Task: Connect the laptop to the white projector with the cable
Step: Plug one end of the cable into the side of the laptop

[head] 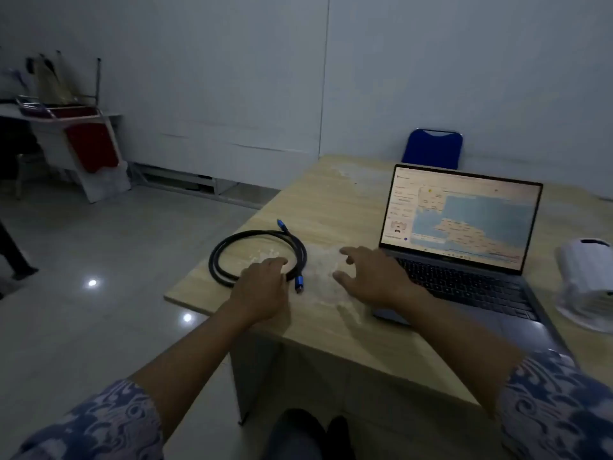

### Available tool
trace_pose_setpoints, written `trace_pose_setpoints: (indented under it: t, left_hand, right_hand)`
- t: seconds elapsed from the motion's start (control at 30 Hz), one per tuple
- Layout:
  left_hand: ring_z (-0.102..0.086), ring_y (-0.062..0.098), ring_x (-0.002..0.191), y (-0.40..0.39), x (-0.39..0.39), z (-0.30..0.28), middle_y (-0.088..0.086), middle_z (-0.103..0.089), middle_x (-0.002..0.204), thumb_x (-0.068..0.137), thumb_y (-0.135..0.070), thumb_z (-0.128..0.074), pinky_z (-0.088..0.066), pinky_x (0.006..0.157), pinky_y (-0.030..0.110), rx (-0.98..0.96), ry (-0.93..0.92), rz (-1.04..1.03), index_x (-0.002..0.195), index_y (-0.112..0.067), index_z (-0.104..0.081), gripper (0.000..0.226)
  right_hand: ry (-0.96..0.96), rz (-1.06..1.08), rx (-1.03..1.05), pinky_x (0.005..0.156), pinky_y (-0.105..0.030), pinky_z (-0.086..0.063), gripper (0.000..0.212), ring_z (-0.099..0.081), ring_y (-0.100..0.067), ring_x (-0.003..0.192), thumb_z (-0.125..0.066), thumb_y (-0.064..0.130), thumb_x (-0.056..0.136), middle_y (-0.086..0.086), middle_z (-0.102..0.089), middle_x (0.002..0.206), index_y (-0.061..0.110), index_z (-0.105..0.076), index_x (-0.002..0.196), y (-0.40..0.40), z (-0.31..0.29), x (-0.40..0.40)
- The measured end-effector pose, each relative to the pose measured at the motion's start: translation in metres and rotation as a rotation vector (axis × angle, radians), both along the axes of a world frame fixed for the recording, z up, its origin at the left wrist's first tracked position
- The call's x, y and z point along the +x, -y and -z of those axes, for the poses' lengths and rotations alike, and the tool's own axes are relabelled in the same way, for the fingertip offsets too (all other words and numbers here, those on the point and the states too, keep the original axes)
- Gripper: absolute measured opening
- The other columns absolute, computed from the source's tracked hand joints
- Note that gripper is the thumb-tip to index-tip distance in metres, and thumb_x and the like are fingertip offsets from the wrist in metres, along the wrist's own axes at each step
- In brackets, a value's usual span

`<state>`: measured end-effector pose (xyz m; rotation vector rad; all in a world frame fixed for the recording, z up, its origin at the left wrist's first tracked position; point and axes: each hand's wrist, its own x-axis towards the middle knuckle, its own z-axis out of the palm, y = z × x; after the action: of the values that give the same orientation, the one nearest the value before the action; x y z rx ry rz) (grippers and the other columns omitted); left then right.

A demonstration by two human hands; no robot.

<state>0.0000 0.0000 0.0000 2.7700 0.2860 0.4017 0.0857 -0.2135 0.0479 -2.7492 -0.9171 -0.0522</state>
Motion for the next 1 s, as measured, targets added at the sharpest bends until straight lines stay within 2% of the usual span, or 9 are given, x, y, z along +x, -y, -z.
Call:
trace_pose_setpoints:
  t: [0.2, 0.33, 0.43, 0.5, 0.67, 0.9, 1.0]
  left_hand:
    - [-0.056, 0.022, 0.121, -0.021, -0.001, 0.021, 0.002, -0.063, 0.132, 0.095, -0.039, -0.051, -0.044, 0.103, 0.04, 0.002, 0.015, 0.013, 0.135, -0.018, -0.058, 0.046]
    - [-0.06, 0.019, 0.105, -0.022, 0.01, 0.027, -0.004, -0.069, 0.114, 0.091, -0.047, -0.05, -0.047, 0.092, 0.039, 0.028, 0.108, 0.019, 0.118, -0.023, -0.067, 0.04]
    - [-0.059, 0.016, 0.102, -0.018, 0.02, 0.027, -0.009, -0.069, 0.11, 0.092, -0.048, -0.051, -0.047, 0.09, 0.037, 0.008, 0.161, 0.031, 0.114, -0.028, -0.068, 0.035]
    - [-0.057, 0.014, 0.102, -0.017, 0.024, 0.029, -0.012, -0.068, 0.108, 0.092, -0.048, -0.052, -0.048, 0.089, 0.036, -0.023, 0.187, 0.033, 0.114, -0.031, -0.068, 0.032]
    - [-0.056, 0.007, 0.099, -0.021, 0.028, 0.034, -0.014, -0.068, 0.106, 0.091, -0.047, -0.053, -0.047, 0.091, 0.031, -0.061, 0.222, 0.052, 0.114, -0.03, -0.069, 0.032]
    - [-0.057, 0.003, 0.085, -0.017, 0.026, 0.028, -0.016, -0.069, 0.088, 0.083, -0.038, -0.061, -0.046, 0.093, 0.034, -0.102, 0.263, 0.08, 0.098, -0.027, -0.074, 0.022]
    - [-0.054, 0.002, 0.083, -0.014, 0.022, 0.025, -0.018, -0.066, 0.083, 0.077, -0.04, -0.062, -0.042, 0.102, 0.037, -0.097, 0.252, 0.085, 0.089, -0.029, -0.072, 0.02]
  right_hand:
    - [-0.096, -0.026, -0.021, 0.098, -0.043, -0.044, 0.06, -0.059, -0.021, 0.113, -0.047, 0.06, 0.093, 0.003, -0.064, 0.126, 0.026, -0.048, 0.143, -0.045, 0.02, -0.002]
    - [-0.109, 0.028, 0.004, 0.085, -0.039, -0.041, 0.048, -0.06, -0.02, 0.089, -0.046, 0.066, 0.091, 0.002, -0.065, 0.099, 0.023, -0.059, 0.109, -0.068, 0.037, 0.001]
    - [-0.1, 0.047, 0.03, 0.078, -0.038, -0.039, 0.047, -0.058, -0.02, 0.078, -0.046, 0.066, 0.091, -0.001, -0.062, 0.087, 0.021, -0.058, 0.09, -0.078, 0.043, 0.005]
    - [-0.113, 0.063, 0.031, 0.074, -0.037, -0.036, 0.039, -0.056, -0.021, 0.076, -0.046, 0.06, 0.093, -0.001, -0.061, 0.083, 0.022, -0.053, 0.083, -0.08, 0.045, 0.012]
    - [-0.081, 0.152, -0.018, 0.074, -0.036, -0.038, 0.026, -0.056, -0.023, 0.08, -0.047, 0.046, 0.094, 0.0, -0.06, 0.087, 0.022, -0.055, 0.092, -0.072, 0.043, 0.051]
    - [0.018, 0.262, 0.019, 0.08, -0.038, -0.031, 0.028, -0.059, -0.029, 0.096, -0.047, 0.04, 0.096, -0.005, -0.062, 0.105, 0.016, -0.06, 0.102, -0.068, 0.041, 0.108]
    - [0.067, 0.293, 0.047, 0.087, -0.039, -0.034, 0.03, -0.059, -0.03, 0.098, -0.044, 0.039, 0.098, -0.008, -0.059, 0.11, 0.014, -0.058, 0.106, -0.072, 0.037, 0.127]
